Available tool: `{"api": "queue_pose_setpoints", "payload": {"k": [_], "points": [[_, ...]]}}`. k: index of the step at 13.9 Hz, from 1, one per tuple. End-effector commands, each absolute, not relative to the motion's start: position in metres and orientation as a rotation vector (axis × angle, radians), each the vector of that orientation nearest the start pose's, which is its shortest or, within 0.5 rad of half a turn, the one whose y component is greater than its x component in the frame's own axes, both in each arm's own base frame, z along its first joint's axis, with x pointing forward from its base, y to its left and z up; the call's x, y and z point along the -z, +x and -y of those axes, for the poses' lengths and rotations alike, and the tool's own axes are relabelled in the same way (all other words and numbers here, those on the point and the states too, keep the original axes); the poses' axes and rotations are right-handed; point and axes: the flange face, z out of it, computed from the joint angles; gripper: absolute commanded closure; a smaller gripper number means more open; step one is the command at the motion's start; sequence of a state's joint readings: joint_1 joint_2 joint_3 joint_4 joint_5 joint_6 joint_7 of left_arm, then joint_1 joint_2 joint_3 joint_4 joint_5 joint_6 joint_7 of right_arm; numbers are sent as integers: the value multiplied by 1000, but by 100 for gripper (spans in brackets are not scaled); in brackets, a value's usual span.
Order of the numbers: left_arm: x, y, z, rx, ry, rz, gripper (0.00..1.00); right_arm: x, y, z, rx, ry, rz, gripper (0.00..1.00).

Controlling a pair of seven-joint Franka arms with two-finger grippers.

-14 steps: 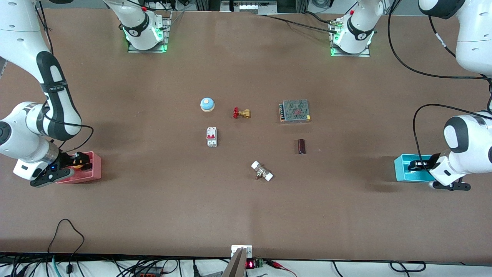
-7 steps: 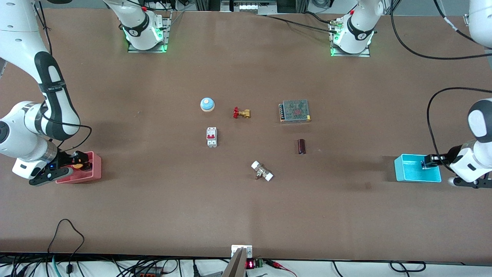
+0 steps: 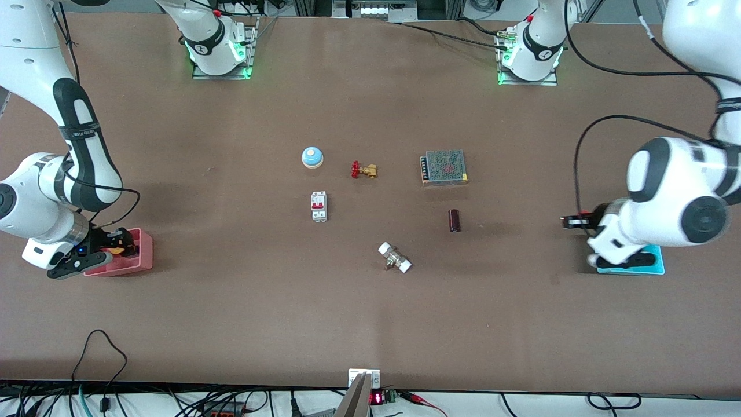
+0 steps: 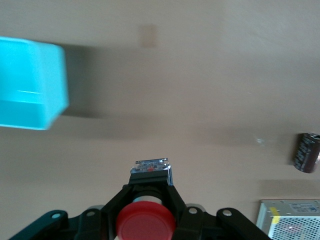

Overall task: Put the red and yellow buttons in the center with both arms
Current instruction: 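Lift the red button with the left gripper toward the table middle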

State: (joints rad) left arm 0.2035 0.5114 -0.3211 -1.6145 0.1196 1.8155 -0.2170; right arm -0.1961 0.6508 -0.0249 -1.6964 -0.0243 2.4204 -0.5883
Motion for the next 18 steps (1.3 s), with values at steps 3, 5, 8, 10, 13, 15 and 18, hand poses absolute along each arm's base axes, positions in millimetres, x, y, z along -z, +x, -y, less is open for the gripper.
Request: {"api": "queue_pose_setpoints", "payload": {"k": [3,5,8,10,13,15,18], "points": [[-248,592,66,-316,-3142,56,80,-219,666,141,77,-3119,600,45],[-222,574,71,-250,-3164,59,80,-219,666,141,75,-3118,600,53],[-216,570,73,-240,-3167,58,75,-219,666,141,75,-3118,602,75],[-215,571,74,-236,-3168,71,31,-219,666,141,75,-3117,604,83],[-219,575,74,-207,-3172,78,0,-225,668,141,88,-3118,618,85],[-239,580,77,-154,-3172,73,0,-247,668,140,53,-3111,626,85],[-302,599,73,-142,-3139,85,0,-305,667,125,-8,-3082,631,85]]}}
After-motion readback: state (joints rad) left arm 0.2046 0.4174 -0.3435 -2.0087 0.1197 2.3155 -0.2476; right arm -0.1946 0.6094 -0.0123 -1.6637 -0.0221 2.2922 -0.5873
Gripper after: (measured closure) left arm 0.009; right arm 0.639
